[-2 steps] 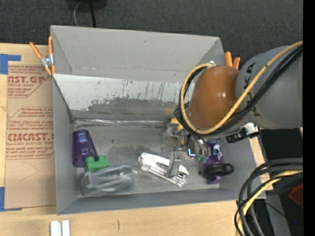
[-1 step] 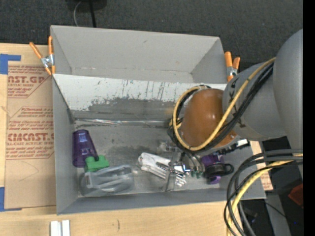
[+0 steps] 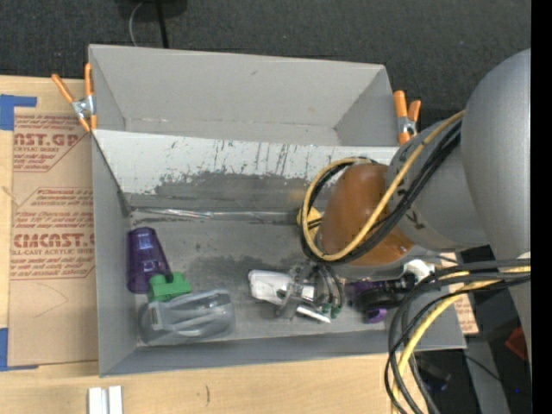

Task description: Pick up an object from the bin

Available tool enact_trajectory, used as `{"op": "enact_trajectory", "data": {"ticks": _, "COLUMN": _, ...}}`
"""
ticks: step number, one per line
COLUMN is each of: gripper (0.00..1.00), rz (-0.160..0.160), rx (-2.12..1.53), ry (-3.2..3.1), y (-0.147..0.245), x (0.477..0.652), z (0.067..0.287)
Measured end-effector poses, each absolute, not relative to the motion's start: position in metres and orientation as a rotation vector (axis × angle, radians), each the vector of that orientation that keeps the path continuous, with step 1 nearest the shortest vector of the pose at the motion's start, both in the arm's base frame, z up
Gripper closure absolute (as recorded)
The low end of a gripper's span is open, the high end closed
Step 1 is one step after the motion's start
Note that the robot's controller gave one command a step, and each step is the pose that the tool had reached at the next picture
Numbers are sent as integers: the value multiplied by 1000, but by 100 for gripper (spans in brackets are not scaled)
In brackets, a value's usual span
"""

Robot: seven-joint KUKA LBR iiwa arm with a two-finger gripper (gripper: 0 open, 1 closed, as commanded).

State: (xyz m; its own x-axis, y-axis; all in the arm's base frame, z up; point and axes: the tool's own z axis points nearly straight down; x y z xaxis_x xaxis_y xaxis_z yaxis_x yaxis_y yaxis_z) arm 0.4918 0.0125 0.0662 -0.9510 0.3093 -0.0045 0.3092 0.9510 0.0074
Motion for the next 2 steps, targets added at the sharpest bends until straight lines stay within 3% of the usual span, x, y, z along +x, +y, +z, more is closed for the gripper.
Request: {"op": "enact_trajectory", "data": {"ticks": 2, "gripper": 100, "rz": 7, "rx": 511, "ry": 3102, "y": 11, "x": 489, "z": 74}}
